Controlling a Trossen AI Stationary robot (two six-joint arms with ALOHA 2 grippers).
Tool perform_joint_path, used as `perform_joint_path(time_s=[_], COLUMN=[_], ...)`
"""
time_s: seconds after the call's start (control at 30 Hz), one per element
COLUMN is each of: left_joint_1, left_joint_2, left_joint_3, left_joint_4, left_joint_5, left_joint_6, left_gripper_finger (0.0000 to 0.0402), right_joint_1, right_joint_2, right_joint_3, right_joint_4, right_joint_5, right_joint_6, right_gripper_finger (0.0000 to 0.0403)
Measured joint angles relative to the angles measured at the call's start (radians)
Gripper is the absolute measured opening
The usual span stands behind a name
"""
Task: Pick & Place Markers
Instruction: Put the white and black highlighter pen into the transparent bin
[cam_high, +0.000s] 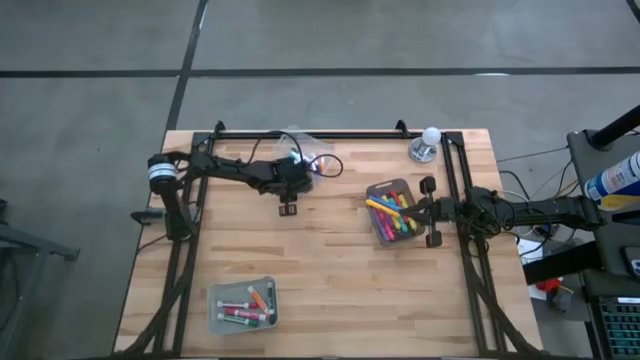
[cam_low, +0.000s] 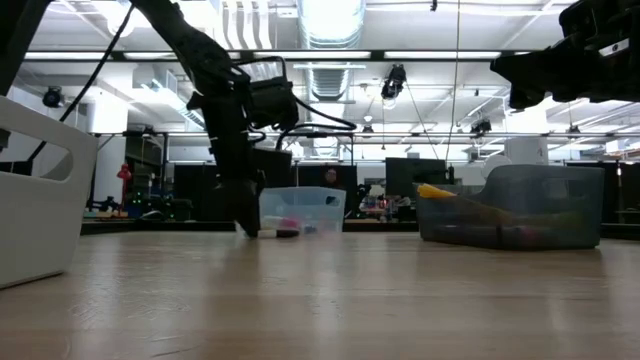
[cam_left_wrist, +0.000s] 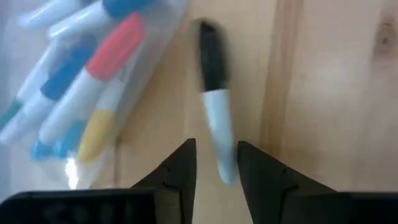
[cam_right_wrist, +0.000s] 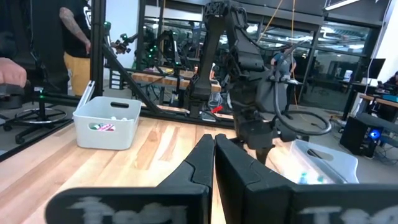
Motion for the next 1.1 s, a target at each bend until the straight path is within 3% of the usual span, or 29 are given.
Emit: perform_joint_path(time_s=[0.63,0.73,0.93,1.1], left_joint_1=[0.001,0.001,0.000,-0.004], left_joint_2=[-0.001,-0.001,-0.003,-0.011], left_joint_3=[-0.011,-0.011,-0.012,-0.004], left_joint_4=[-0.003,-0.012,-0.018,-0.058], left_joint_5=[0.054,0.059,0.068,0.064], left_joint_6=[-0.006,-0.006,-0.004,-0.002], left_gripper_finger=[0.0109,0.0090,0.0016,0.0017], right_joint_1=[0.000,0.000,0.000,0.000], right_joint_2=[0.000,0.000,0.000,0.000], right_joint_3=[0.000,0.000,0.000,0.000], right_joint_4=[0.000,0.000,0.000,0.000], right_joint_5=[0.000,0.000,0.000,0.000], right_joint_6=[0.002,0.000,0.002,0.002], right_gripper_finger=[0.0008,0.0008,0.0008,0.0008])
